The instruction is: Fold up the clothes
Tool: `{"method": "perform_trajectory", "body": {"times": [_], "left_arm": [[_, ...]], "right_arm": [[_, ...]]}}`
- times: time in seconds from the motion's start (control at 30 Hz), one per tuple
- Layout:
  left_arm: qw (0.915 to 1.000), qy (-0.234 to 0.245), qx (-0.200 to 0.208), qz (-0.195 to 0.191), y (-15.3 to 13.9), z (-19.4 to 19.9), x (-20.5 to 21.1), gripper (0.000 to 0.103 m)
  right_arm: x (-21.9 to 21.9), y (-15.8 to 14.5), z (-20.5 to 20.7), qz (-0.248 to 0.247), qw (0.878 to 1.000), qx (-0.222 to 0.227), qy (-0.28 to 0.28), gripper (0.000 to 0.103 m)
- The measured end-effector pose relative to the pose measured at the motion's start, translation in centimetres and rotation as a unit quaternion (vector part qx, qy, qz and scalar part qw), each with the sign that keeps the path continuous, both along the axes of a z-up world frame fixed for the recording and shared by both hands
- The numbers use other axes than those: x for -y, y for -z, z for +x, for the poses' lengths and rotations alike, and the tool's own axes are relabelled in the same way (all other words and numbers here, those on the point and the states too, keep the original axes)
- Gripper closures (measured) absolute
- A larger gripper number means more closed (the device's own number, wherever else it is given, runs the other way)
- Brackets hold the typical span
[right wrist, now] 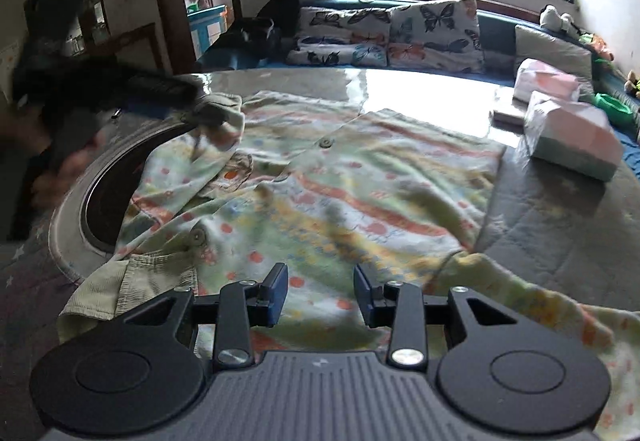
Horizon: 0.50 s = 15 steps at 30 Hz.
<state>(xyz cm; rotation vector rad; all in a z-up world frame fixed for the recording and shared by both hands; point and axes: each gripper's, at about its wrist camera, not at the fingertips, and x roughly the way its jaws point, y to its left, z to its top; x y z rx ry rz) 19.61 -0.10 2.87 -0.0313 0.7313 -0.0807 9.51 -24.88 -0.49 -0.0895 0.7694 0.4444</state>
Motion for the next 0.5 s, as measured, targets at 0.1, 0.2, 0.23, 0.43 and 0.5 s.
{"method": "perform_trajectory", "body": {"times": [0.1,0.2,0.23,0.43,0.5], "left_arm": [[0.9998,-0.002,-0.011,0.015,0.8,2.7,0.7,0.015],[0.9991,-0.009,-0.023,0.034,1.9,4.5,1.3,0.015],[0.9987,-0.01,-0.027,0.041,2.3,4.9,1.5,0.015],[0.9965,-0.023,-0.045,0.066,4.2,6.1,1.4,0.038],[0.9966,-0.028,-0.041,0.066,4.2,5.9,1.0,0.048]], "right_arm": [[-0.1,0.4,0.2,0.003,1.0,-0.008,-0.003,0.065],[-0.2,0.6,0.3,0.003,1.0,-0.01,-0.005,0.062],[-0.2,0.6,0.3,0.002,1.0,-0.01,-0.006,0.061],[-0.6,0.4,0.5,0.0,1.0,-0.005,-0.013,0.06],[-0.8,0.2,0.5,-0.001,1.0,-0.002,-0.015,0.059]]}}
